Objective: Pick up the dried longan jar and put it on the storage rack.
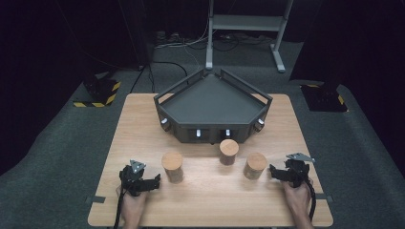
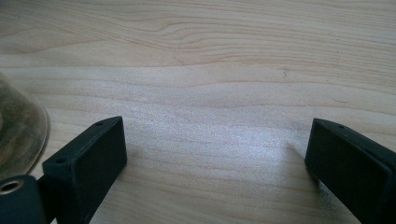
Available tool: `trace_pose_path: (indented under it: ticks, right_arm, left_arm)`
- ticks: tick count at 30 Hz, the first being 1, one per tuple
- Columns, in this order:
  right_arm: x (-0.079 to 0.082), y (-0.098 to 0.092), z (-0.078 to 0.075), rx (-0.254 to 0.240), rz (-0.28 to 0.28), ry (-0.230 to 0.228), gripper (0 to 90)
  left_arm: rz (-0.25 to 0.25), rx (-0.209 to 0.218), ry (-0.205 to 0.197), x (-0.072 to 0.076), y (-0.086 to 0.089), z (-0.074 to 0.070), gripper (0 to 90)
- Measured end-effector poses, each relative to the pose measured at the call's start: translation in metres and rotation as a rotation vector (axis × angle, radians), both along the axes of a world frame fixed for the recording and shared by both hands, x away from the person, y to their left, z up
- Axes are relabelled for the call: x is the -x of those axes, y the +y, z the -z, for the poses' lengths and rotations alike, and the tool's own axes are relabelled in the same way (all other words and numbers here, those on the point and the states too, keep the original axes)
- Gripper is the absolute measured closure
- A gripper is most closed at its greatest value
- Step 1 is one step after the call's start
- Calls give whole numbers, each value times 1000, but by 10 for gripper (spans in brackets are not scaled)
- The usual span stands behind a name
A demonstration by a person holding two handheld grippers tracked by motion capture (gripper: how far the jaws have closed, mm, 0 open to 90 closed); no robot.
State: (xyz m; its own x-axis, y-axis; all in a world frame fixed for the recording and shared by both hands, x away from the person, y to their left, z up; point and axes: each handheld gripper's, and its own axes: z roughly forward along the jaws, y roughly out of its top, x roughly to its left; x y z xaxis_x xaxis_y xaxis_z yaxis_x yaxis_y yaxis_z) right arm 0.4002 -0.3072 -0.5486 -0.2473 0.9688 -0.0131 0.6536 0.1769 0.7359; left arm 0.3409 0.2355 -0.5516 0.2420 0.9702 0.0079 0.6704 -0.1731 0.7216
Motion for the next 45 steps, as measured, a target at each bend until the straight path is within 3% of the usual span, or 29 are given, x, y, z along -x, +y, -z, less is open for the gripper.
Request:
trace_pose_path:
  ticks: [4,12,19,24,33,45]
  right_arm:
    - [-2,0,0,2,25,11,3]
    - [-1,1,0,0,36,14,2]
    - [-1,1,0,-1,36,15,0]
    - [-1,1,0,-1,36,15,0]
    - [-1,1,0,-1,36,15,0]
    - [-1,1,0,0,36,14,0]
  left_arm:
    - [-7,-1,1,0,-1,0,7]
    - [-9,-3,2,0,-1,0,3]
    - [20,-2,9,1,0,-1,7]
    - [42,22,10,4,2,-3,7]
    - [118,41,11,15,-3,-7,9]
    - [225,21,21,24,-23,-8,18]
